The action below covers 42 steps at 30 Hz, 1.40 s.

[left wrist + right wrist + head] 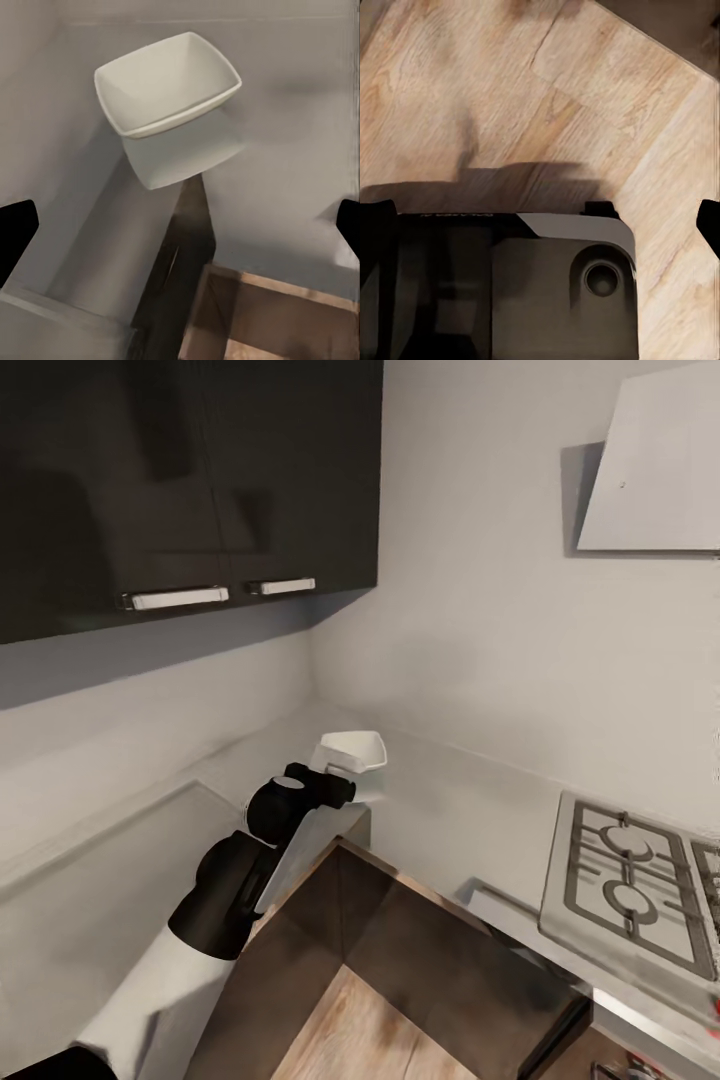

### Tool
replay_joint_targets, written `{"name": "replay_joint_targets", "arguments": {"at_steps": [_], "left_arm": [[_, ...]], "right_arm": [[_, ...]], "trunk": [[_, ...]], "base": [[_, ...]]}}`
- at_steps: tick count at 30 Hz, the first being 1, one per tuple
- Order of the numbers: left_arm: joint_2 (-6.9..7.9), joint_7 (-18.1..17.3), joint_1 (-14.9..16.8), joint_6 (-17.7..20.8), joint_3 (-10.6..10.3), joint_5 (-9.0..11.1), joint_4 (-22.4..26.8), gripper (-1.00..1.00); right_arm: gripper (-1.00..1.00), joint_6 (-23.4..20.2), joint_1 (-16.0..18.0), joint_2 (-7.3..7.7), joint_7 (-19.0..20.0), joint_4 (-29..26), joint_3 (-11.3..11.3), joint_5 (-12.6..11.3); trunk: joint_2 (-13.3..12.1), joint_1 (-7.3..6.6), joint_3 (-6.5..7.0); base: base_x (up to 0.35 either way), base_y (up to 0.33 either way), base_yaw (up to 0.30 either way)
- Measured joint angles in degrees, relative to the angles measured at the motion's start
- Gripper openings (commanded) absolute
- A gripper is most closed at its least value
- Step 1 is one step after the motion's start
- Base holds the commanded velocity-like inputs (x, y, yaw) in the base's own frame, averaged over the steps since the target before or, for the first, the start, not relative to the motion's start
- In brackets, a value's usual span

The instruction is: In the kitchen, take the Vidalia onion out of the sink, dice it on the chopping board with the paring knife, put the diced onion into the bowl on the countertop, then place both the paring knife and the chopping board into the sink.

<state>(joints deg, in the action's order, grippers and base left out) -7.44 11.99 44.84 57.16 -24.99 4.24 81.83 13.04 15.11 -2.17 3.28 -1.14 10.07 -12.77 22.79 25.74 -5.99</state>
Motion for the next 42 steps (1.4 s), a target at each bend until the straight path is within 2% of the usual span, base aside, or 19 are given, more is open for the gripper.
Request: {"name": "replay_joint_targets", "arguments": {"at_steps": [11,34,42], "left_arm": [[0.05,0.0,0.0,0.0,0.0,0.0,-0.1,1.00],[0.05,0.0,0.0,0.0,0.0,0.0,-0.6,1.00],[0.05,0.1,0.0,0.0,0.0,0.0,-0.9,1.00]], "right_arm": [[1.00,-0.1,0.0,-0.03,0.0,0.1,0.0,0.0],[1.00,-0.2,0.0,-0.20,0.0,0.1,0.0,0.0],[1.00,-0.2,0.0,-0.20,0.0,0.1,0.0,0.0]], "trunk": [[0.0,0.00,0.00],[0.0,0.01,0.00],[0.0,0.00,0.00]], "base": [[0.102,-0.114,0.000],[0.044,0.000,0.000],[0.143,0.127,0.000]]}}
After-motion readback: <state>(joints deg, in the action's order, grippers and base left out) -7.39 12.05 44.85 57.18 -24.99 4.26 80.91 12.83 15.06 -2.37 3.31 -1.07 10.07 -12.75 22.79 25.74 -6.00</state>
